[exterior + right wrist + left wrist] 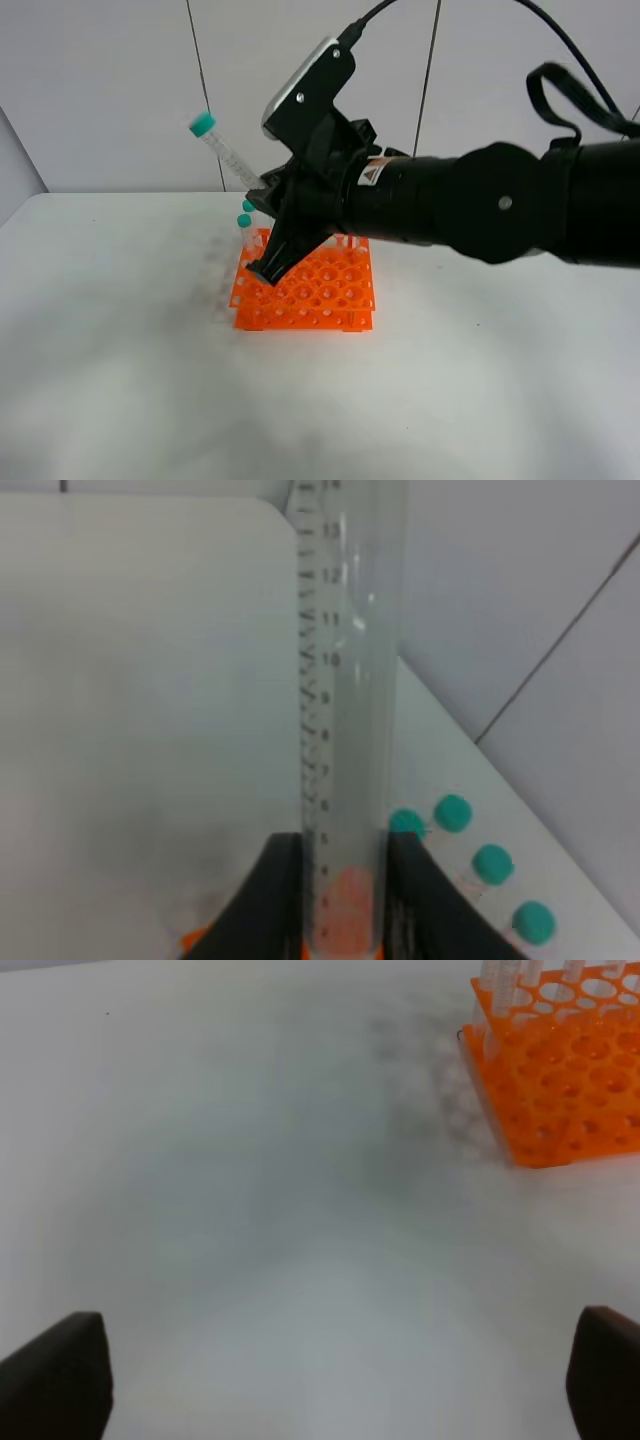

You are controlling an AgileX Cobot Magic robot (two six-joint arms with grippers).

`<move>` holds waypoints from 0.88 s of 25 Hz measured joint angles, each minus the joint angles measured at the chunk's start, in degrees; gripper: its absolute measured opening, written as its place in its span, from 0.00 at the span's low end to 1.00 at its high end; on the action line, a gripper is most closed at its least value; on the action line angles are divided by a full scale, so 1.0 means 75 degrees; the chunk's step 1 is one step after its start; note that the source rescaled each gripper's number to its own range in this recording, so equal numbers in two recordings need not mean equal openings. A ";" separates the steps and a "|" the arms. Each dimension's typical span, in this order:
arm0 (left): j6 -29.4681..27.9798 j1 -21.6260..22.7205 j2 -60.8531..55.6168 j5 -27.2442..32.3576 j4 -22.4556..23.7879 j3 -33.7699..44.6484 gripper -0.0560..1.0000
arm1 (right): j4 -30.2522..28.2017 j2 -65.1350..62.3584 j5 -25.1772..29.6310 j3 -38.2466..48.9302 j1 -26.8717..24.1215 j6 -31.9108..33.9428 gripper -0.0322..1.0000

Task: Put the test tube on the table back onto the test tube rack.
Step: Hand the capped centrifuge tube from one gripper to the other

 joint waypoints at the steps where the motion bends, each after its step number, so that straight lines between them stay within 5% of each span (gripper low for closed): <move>1: 0.0000 0.0000 0.0000 0.0000 0.0000 0.0000 1.00 | 0.0000 0.0000 -0.0204 0.0152 0.0109 0.0000 0.03; 7: 0.0000 0.0000 0.0000 0.0000 0.0000 0.0000 1.00 | -0.0725 0.0000 -0.0962 0.0541 0.0664 0.1364 0.03; 15: 0.0000 0.0000 0.0000 0.0000 0.0000 0.0000 1.00 | -0.4538 0.0000 -0.2083 0.0680 0.0700 0.6355 0.03; 22: 0.0000 0.0000 0.0000 0.0000 0.0000 0.0000 1.00 | -0.5463 0.0000 -0.2117 0.0688 0.0574 0.7250 0.03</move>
